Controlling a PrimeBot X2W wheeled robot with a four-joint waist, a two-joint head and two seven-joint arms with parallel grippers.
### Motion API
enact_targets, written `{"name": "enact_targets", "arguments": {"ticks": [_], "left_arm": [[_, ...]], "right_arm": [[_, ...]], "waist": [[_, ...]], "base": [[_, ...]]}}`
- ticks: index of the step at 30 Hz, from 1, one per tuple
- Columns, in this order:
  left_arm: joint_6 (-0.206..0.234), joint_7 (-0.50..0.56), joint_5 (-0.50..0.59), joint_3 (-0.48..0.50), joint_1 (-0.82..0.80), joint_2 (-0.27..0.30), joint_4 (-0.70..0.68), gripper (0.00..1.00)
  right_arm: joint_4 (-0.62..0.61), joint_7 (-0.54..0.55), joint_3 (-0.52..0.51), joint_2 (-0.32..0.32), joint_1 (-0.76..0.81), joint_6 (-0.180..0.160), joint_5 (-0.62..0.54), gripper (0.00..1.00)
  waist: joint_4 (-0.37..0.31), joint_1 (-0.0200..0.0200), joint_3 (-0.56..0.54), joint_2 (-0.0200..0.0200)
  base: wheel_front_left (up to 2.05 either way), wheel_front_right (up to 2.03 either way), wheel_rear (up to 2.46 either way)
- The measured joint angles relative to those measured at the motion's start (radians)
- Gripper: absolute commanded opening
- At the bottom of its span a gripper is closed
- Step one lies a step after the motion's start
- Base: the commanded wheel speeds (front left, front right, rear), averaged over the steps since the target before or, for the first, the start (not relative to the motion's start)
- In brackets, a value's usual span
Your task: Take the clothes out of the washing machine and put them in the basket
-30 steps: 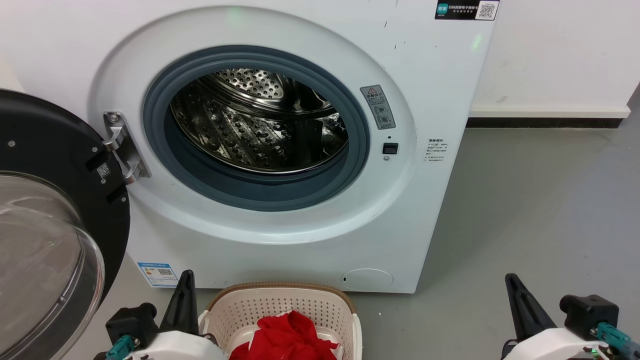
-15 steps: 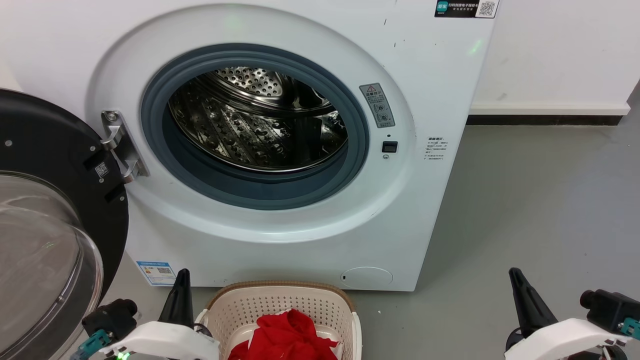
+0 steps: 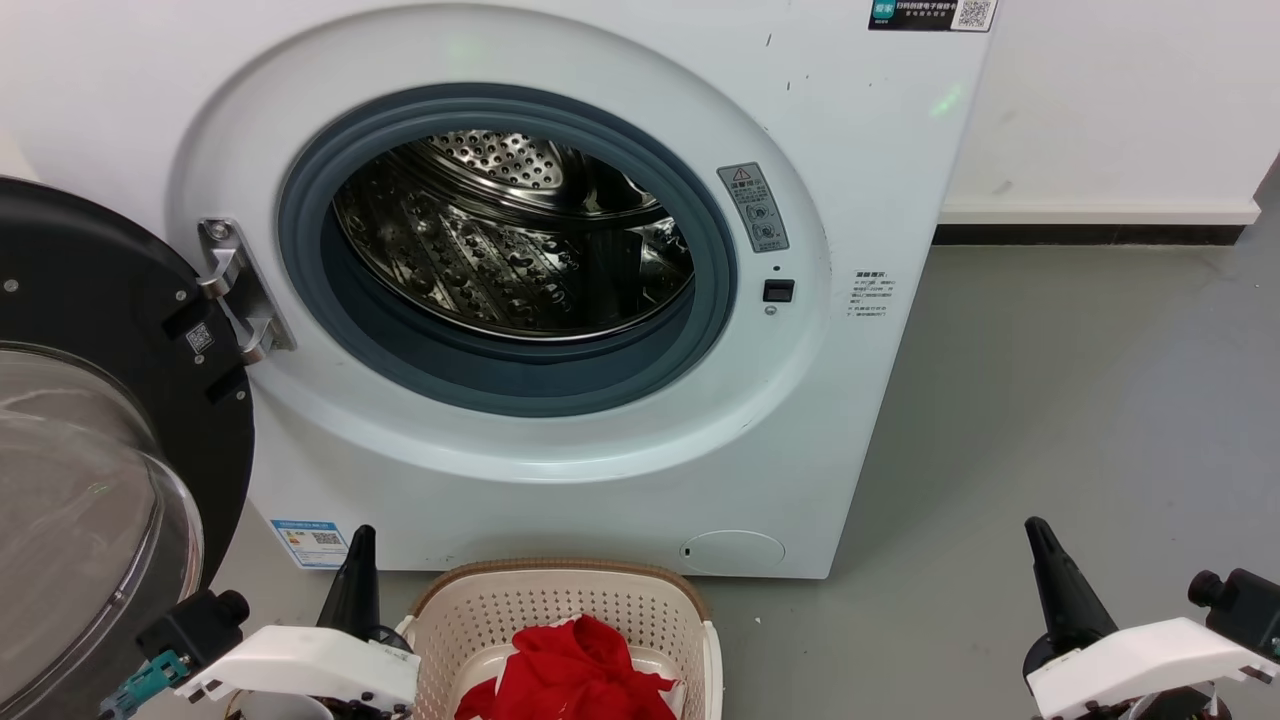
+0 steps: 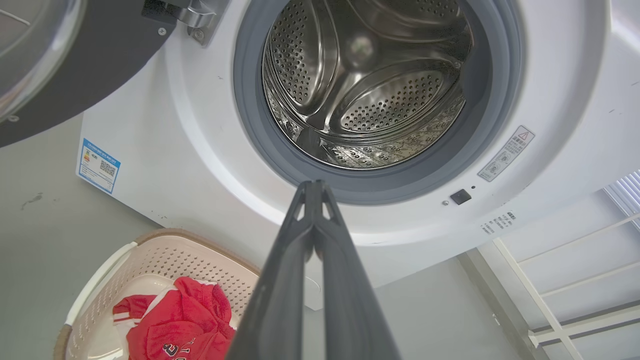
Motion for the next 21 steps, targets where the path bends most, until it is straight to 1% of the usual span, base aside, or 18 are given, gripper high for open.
{"name": "enact_targets", "arguments": {"ticks": [21], "left_arm": [[-0.039, 0.058, -0.246, 0.044, -0.026, -0.019, 0.025, 0.0]], "right_arm": [[0.037, 0.022, -0.019, 0.0, -0.039, 0.0, 0.284, 0.0]], "waist": [[-0.003, 0.0, 0.009, 0.0]], "base": [[0.0, 0.0, 0.0]]}}
